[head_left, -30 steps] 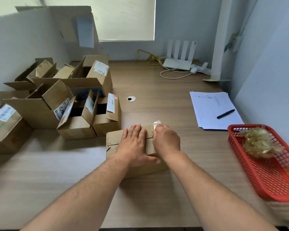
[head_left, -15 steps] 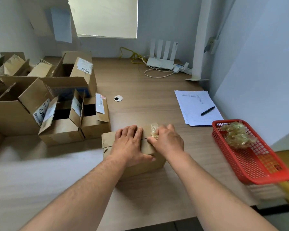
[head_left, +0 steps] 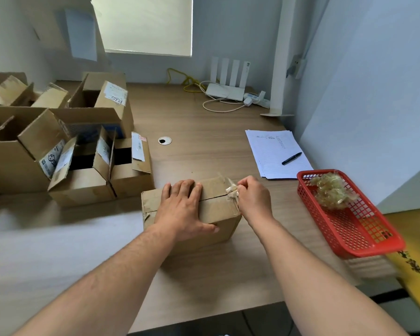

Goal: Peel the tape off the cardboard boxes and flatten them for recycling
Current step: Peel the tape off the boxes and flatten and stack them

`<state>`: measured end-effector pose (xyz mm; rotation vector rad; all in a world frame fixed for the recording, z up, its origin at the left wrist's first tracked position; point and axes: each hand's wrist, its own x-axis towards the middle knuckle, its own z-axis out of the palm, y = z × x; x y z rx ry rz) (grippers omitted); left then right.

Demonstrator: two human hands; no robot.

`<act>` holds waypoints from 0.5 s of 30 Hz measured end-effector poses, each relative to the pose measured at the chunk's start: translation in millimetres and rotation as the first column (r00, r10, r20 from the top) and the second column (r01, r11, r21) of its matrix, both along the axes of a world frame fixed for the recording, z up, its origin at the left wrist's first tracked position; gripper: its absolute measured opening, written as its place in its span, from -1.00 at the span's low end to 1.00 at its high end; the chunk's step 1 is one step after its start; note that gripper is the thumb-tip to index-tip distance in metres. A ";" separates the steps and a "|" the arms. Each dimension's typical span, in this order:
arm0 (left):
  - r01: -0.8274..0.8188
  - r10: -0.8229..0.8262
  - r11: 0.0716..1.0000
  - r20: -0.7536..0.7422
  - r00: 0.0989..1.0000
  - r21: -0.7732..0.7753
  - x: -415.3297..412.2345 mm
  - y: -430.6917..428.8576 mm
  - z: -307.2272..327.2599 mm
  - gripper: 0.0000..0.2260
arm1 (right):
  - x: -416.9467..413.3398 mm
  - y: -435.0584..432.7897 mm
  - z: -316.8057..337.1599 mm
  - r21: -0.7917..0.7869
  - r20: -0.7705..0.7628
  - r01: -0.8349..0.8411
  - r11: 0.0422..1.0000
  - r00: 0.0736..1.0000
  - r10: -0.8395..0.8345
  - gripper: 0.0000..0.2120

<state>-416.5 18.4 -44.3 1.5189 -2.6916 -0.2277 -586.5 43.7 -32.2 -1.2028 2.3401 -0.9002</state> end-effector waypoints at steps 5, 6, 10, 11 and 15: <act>0.005 -0.006 0.999 0.046 0.999 0.035 -19.6 7.2 2.9 0.02 | -13.0 11.1 2.7 0.232 -0.345 -0.177 0.956 0.904 0.251 -0.53; 0.005 -0.008 0.999 0.066 0.998 0.047 -26.5 7.3 2.8 0.02 | -16.2 11.4 0.6 0.227 -0.359 -0.198 0.954 0.893 0.270 -0.57; -0.013 0.002 0.996 0.121 0.993 0.089 -49.0 4.9 1.5 0.04 | -30.1 6.6 -2.0 0.176 -0.370 -0.262 0.949 0.876 0.310 -0.71; -0.015 0.004 0.996 0.118 0.993 0.092 -51.4 2.8 1.7 0.04 | -34.9 3.9 -3.1 0.156 -0.308 -0.253 0.955 0.906 0.290 -0.73; -0.011 0.001 0.994 0.093 0.996 0.109 -50.2 -8.8 7.4 0.04 | -52.7 -1.8 -8.7 0.024 0.016 -0.267 0.963 0.964 0.266 -0.72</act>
